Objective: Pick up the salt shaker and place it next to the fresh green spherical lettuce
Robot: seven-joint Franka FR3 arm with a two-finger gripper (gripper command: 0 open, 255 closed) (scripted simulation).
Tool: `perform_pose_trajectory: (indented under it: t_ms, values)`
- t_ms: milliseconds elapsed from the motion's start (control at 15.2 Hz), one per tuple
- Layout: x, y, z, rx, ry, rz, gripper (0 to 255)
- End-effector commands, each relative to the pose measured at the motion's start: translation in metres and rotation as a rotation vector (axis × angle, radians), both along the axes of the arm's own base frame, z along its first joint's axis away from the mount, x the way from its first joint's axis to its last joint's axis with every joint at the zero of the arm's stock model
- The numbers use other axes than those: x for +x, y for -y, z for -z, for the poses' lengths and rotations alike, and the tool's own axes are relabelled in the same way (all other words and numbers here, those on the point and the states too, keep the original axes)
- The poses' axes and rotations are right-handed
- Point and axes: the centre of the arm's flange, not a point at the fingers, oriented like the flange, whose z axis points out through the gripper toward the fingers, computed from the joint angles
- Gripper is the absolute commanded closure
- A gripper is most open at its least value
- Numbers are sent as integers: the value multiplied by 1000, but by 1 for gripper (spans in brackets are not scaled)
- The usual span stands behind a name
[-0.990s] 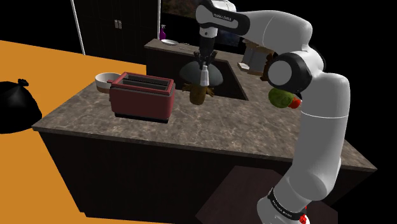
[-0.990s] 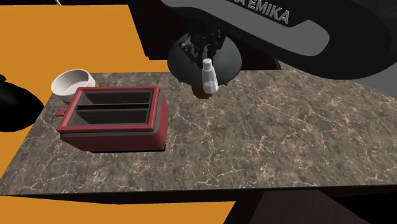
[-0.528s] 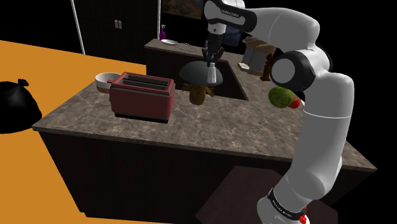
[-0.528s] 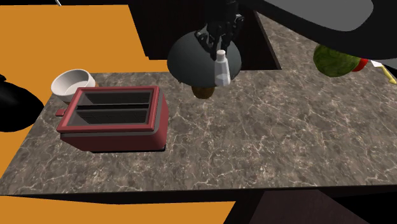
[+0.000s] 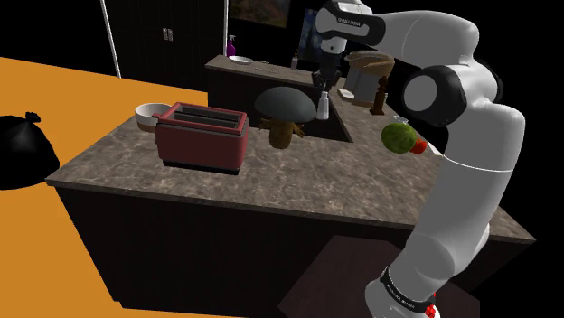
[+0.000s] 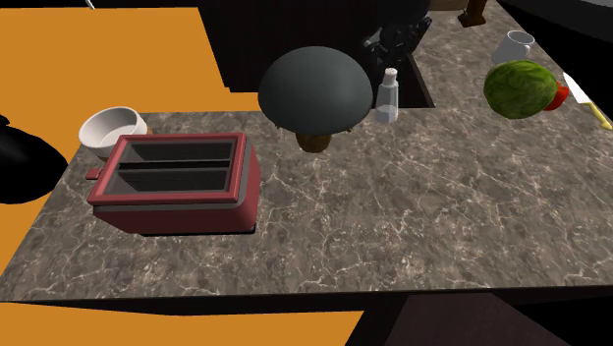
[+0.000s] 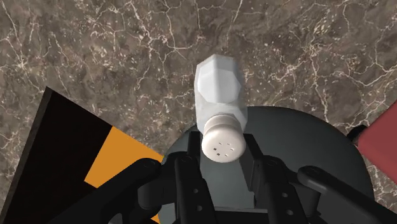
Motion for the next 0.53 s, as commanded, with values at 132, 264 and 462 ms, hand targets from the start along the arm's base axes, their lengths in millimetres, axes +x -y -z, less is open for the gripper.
perform_pose_trajectory:
  t_ms: [132, 264, 462]
  values:
    - [-29, 46, -1, 0, 0, -1, 255]
    - [-44, 68, -1, 0, 0, -1, 255]
    - [-66, 101, -1, 0, 0, -1, 255]
